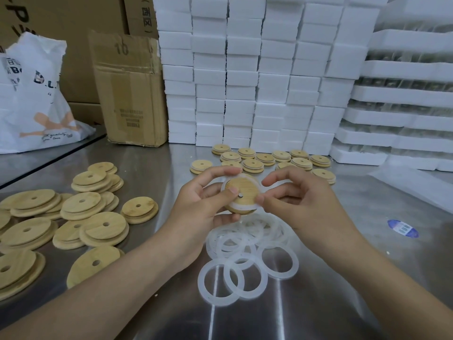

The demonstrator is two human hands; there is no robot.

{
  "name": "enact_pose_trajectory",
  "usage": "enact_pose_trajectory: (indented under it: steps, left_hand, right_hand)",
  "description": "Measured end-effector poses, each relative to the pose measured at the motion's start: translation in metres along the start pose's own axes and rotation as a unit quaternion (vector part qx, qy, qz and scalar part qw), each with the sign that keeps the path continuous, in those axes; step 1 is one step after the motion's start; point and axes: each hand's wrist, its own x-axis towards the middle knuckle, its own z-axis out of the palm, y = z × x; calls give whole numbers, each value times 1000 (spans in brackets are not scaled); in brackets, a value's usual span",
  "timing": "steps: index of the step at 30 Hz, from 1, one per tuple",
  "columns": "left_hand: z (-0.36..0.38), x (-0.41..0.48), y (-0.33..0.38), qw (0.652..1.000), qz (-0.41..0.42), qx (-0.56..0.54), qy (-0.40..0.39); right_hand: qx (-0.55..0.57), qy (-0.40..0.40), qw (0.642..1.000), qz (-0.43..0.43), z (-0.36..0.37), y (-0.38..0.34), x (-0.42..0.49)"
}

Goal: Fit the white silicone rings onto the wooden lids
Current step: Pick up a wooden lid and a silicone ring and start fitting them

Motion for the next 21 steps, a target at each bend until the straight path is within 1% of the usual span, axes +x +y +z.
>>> enact_pose_trajectory:
  steps: [7, 14, 16, 19, 21]
  left_hand:
    - [-1, -2, 2, 1000, 9, -1, 22]
    - [-2, -1, 2, 999, 1, 31, -17]
    - [-3, 0, 3, 998, 4, 52, -24]
    - [-2, 0, 5, 994, 19, 106, -31]
    - [-1, -1, 6, 988, 30, 147, -29]
  right_hand:
    - [2, -21, 1000, 22, 3, -1, -1]
    - [-28, -11, 999, 25, 1, 2, -1]
    - [-25, -23, 999, 35, -1, 1, 0]
    - [-18, -65, 996, 62, -1, -1, 0]
    - [-20, -78, 994, 77, 0, -1, 0]
